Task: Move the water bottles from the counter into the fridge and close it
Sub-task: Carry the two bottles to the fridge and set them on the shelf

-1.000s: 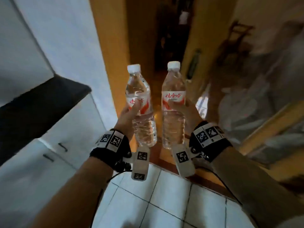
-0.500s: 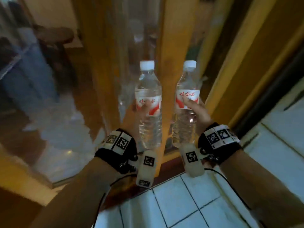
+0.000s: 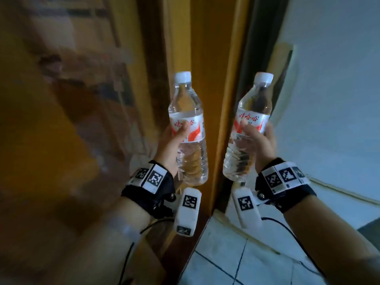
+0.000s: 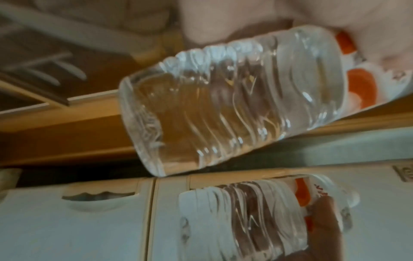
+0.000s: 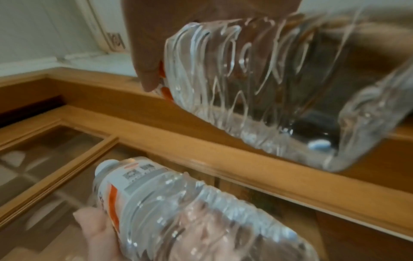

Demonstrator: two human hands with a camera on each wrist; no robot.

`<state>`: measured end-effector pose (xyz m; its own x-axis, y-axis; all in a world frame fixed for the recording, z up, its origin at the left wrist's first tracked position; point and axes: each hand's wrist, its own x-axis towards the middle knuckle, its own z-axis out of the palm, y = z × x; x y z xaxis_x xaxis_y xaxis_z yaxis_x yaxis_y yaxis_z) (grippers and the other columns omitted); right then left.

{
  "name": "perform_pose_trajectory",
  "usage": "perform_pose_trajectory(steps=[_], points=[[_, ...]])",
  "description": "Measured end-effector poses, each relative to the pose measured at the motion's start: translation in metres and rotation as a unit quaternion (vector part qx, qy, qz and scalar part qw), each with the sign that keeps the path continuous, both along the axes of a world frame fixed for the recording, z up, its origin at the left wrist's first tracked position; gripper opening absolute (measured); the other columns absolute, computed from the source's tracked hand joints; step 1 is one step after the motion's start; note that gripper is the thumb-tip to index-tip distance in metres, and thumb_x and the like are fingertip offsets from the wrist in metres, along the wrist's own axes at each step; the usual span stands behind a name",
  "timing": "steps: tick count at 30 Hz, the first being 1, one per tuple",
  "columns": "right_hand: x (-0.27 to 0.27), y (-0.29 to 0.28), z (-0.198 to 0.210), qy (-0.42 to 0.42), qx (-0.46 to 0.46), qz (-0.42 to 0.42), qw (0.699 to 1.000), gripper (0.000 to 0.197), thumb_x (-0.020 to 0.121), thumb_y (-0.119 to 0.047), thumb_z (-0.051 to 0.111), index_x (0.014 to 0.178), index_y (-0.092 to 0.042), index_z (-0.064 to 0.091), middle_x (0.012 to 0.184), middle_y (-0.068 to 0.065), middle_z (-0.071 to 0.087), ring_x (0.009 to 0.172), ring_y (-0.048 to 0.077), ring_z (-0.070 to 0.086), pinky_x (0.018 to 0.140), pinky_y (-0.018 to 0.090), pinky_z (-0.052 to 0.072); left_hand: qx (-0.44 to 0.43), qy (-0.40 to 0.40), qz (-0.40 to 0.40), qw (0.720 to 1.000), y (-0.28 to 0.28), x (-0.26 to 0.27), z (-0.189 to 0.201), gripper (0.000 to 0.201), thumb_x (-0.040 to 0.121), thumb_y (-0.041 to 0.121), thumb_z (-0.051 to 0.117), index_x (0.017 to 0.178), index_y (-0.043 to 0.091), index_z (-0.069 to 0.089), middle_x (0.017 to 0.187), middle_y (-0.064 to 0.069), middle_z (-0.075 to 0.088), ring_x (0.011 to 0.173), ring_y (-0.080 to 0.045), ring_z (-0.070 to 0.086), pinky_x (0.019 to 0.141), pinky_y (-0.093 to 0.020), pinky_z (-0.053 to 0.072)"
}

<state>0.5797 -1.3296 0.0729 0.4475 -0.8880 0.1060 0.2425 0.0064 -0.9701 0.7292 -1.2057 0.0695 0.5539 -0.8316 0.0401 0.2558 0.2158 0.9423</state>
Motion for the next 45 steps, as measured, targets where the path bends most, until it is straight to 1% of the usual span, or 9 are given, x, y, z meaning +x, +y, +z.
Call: perform_pose_trajectory(steps=[7, 16, 19, 23, 28, 32, 38, 40, 45], points=[[0.002, -0.127, -0.009, -0.003, 0.04, -0.092, 0.995, 0.024, 0.074, -0.028, 0.071, 0.092, -0.022, 0.057, 0.086, 0.003, 0.065, 0.069, 0.015, 0.067, 0.062, 0.031, 0.053, 0.027, 0.005, -0.067, 0.997, -0.118, 0.011, -0.006, 0.105, 0.04, 0.062, 0.081, 0.131, 0.02, 0.05, 0.128, -0.013, 0.062, 0.115, -0.029, 0.062, 0.094, -0.044, 0.051], [0.034, -0.18, -0.023, 0.097, 0.028, -0.076, 0.992, 0.065, 0.05, -0.052, 0.078, 0.099, -0.015, 0.057, 0.125, 0.014, 0.045, 0.098, 0.027, 0.061, 0.076, 0.035, 0.056, 0.013, -0.005, -0.087, 0.996, -0.177, 0.041, -0.014, 0.085, 0.036, 0.062, 0.082, 0.112, 0.03, 0.061, 0.105, 0.001, 0.073, 0.098, -0.018, 0.07, 0.082, -0.036, 0.058], [0.041, -0.173, -0.022, 0.091, 0.038, -0.116, 0.988, 0.053, 0.054, -0.048, 0.072, 0.093, -0.018, 0.052, 0.127, 0.008, 0.035, 0.108, 0.024, 0.053, 0.088, 0.038, 0.052, 0.012, -0.002, -0.089, 0.996, -0.172, 0.048, -0.018, 0.089, 0.033, 0.063, 0.082, 0.113, 0.033, 0.059, 0.103, 0.005, 0.073, 0.098, -0.015, 0.07, 0.077, -0.033, 0.057], [0.043, -0.16, -0.023, 0.088, 0.058, -0.135, 0.985, 0.097, 0.033, -0.064, 0.082, 0.108, -0.008, 0.056, 0.128, 0.023, 0.046, 0.104, 0.036, 0.061, 0.087, 0.051, 0.054, -0.002, 0.013, -0.09, 0.996, -0.155, 0.056, -0.02, 0.085, 0.031, 0.065, 0.081, 0.106, 0.032, 0.061, 0.091, 0.008, 0.076, 0.089, -0.012, 0.072, 0.074, -0.032, 0.059], [0.04, -0.115, -0.025, 0.137, 0.012, -0.168, 0.976, 0.05, 0.063, -0.044, 0.078, 0.094, -0.014, 0.053, 0.118, 0.005, 0.031, 0.111, 0.027, 0.051, 0.094, 0.043, 0.051, -0.013, 0.011, -0.097, 0.995, -0.117, 0.059, -0.021, 0.091, 0.034, 0.065, 0.08, 0.115, 0.031, 0.058, 0.095, 0.009, 0.075, 0.094, -0.014, 0.071, 0.074, -0.034, 0.058], [0.025, -0.058, -0.03, 0.142, 0.009, -0.176, 0.974, 0.07, 0.041, -0.062, 0.08, 0.091, -0.021, 0.054, 0.124, 0.008, 0.039, 0.11, 0.034, 0.055, 0.092, 0.05, 0.051, -0.03, 0.011, -0.117, 0.993, -0.076, 0.053, -0.027, 0.102, 0.038, 0.064, 0.08, 0.128, 0.025, 0.05, 0.091, 0.011, 0.074, 0.086, -0.011, 0.071, 0.067, -0.03, 0.056], [-0.009, 0.037, -0.046, 0.11, -0.049, -0.276, 0.954, 0.063, 0.055, -0.049, 0.081, 0.099, -0.011, 0.056, 0.132, 0.004, 0.024, 0.113, 0.007, 0.044, 0.098, 0.029, 0.048, -0.022, 0.035, -0.152, 0.987, -0.022, 0.028, -0.044, 0.093, 0.026, 0.069, 0.079, 0.108, 0.03, 0.058, 0.093, 0.005, 0.069, 0.08, -0.011, 0.071, 0.067, -0.031, 0.055], [-0.019, 0.068, -0.046, 0.117, -0.11, -0.317, 0.935, 0.054, 0.061, -0.04, 0.078, 0.098, -0.013, 0.05, 0.125, 0.008, 0.029, 0.101, 0.0, 0.043, 0.091, 0.018, 0.048, -0.018, 0.042, -0.156, 0.987, -0.009, 0.018, -0.048, 0.094, 0.024, 0.069, 0.079, 0.106, 0.028, 0.058, 0.094, 0.002, 0.067, 0.078, -0.012, 0.07, 0.066, -0.031, 0.054], [-0.032, 0.105, -0.013, 0.028, -0.068, -0.184, 0.98, 0.05, 0.066, -0.027, 0.076, 0.107, -0.012, 0.051, 0.102, 0.014, 0.066, 0.088, 0.027, 0.068, 0.075, 0.038, 0.058, 0.024, 0.056, -0.176, 0.982, 0.011, -0.003, -0.043, 0.058, 0.059, 0.06, 0.064, 0.104, 0.024, 0.059, 0.099, -0.003, 0.066, 0.08, -0.017, 0.071, 0.067, -0.033, 0.055]])
